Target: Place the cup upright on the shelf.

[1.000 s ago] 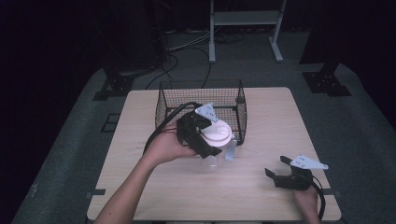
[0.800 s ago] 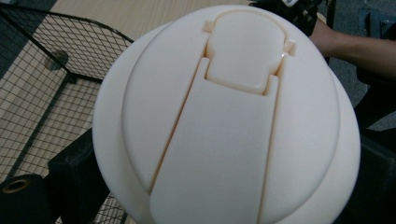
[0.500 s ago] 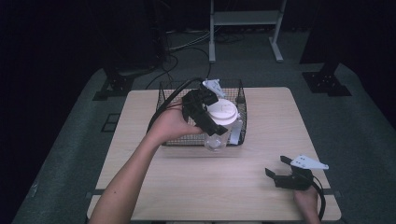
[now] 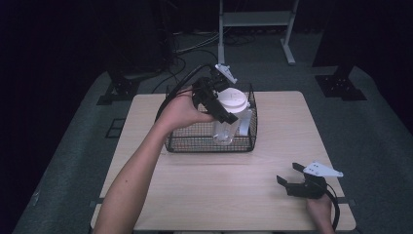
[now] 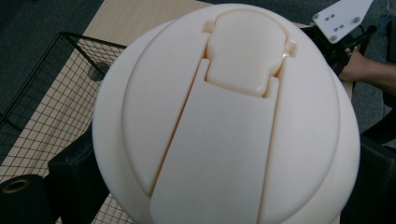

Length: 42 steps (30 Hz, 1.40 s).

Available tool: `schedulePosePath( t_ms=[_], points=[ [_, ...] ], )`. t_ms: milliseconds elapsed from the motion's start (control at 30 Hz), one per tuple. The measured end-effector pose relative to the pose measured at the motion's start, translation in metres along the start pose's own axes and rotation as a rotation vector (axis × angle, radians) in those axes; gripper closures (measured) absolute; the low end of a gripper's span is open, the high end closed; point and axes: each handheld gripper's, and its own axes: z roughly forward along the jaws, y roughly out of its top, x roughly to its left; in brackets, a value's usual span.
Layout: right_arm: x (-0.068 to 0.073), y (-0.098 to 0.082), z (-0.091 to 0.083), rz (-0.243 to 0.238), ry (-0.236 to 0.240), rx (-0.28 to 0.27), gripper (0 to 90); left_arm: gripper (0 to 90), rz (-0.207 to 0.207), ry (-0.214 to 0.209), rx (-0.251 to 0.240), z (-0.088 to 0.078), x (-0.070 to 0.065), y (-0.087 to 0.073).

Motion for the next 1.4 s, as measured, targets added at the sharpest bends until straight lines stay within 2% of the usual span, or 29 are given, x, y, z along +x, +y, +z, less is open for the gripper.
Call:
schedulePosePath(
  t_ms=[233, 300, 867, 1267, 1400],
  points=[
    [0.000, 0.000, 0.000, 0.001, 0.000, 0.001, 12.9, 5.5, -0.027, 0.016, -0.003, -0.002, 0.013, 0.001],
    [0.000, 0.000, 0.000, -0.001, -0.001, 0.001, 12.9, 5.5, -0.043, 0.022, 0.005, -0.002, 0.021, 0.000],
    [0.000, 0.000, -0.001, 0.012, 0.001, -0.002, 12.9, 5.4, -0.135, 0.073, -0.020, -0.011, 0.060, 0.002],
    [-0.001, 0.000, -0.001, 0.006, 0.002, -0.004, 12.9, 5.4, -0.227, 0.102, -0.001, 0.012, 0.092, -0.011],
    [-0.001, 0.000, -0.001, 0.006, 0.002, -0.004, 12.9, 5.4, -0.243, 0.107, 0.006, 0.019, 0.096, -0.015]
  ],
)
